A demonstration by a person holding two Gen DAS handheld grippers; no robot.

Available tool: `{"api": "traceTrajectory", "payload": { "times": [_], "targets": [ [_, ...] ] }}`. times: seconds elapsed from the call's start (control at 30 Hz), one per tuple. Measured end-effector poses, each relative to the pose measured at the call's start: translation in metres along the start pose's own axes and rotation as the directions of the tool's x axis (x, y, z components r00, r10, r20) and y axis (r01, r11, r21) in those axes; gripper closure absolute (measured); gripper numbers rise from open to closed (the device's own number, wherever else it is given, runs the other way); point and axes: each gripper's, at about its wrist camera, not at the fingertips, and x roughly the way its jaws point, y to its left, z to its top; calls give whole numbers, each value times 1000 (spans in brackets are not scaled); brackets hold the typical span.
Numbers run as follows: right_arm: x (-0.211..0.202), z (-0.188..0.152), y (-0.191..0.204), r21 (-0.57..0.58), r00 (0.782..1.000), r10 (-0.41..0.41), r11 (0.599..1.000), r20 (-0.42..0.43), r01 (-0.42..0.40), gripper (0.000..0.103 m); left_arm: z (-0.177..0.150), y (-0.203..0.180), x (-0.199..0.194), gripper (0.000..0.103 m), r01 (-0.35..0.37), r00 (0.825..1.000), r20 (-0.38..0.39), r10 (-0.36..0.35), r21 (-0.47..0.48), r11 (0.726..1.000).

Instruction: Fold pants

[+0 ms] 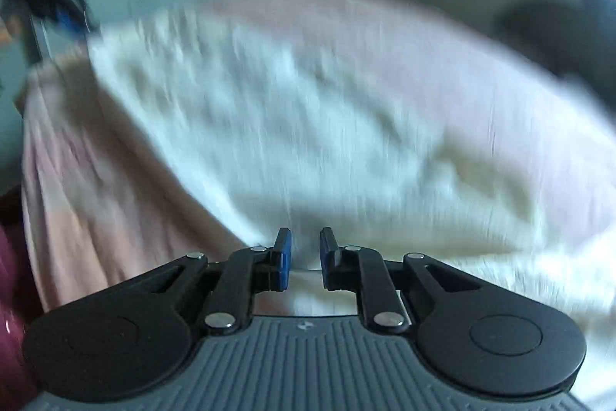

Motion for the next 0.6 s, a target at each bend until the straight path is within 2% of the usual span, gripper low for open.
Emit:
{"api": "traceTrajectory", "payload": {
  "times": [0.07, 0.1, 0.17, 0.2, 0.23, 0.27, 0.33, 0.37, 0.4, 0.47, 0.53, 0.57, 0.6],
  "targets": [
    [-16, -5, -4, 8, 999, 23, 1000, 32, -23, 88, 2, -37, -8, 65, 96, 995, 10, -97, 90, 991],
    [-29, -7, -11, 32, 998, 22, 999, 56, -24, 88, 1, -58, -11, 61, 146, 989, 6, -149, 145, 979],
    [-57, -22, -37, 126, 990, -83, 990, 115, 68, 88, -5, -104, -15, 49, 258, 964, -8, -265, 263, 930],
    [-65, -33, -55, 182, 980, -165, 973, 113, 143, 87, -11, -130, -16, 45, 315, 946, -28, -324, 323, 892],
    [-71, -42, -76, 244, 964, -249, 945, 92, 220, 87, -18, -153, -17, 45, 371, 924, -57, -378, 370, 852],
    [-76, -54, -99, 310, 944, -326, 904, 57, 293, 87, -25, -177, -17, 45, 434, 895, -95, -435, 411, 802],
    [-79, -79, -147, 425, 902, -431, 811, -28, 401, 87, -42, -221, -18, 44, 550, 826, -187, -532, 476, 686],
    [-77, -92, -168, 468, 885, -460, 769, -69, 436, 87, -52, -242, -19, 44, 588, 797, -225, -561, 501, 635],
    [-77, -105, -189, 510, 871, -477, 723, -119, 466, 87, -60, -257, -19, 44, 608, 780, -251, -574, 525, 596],
    [-78, -134, -224, 582, 875, -452, 669, -175, 462, 88, -76, -283, -21, 44, 640, 745, -295, -598, 568, 518],
    [-85, -148, -242, 659, 882, -444, 618, -157, 428, 87, -88, -300, -15, 44, 649, 736, -321, -596, 583, 489],
    [-93, -146, -244, 680, 863, -470, 572, -187, 459, 86, -91, -305, -12, 44, 661, 727, -336, -599, 581, 475],
    [-110, -140, -241, 660, 826, -528, 551, -198, 510, 85, -93, -307, -5, 44, 672, 718, -347, -604, 574, 468]
  ]
}}
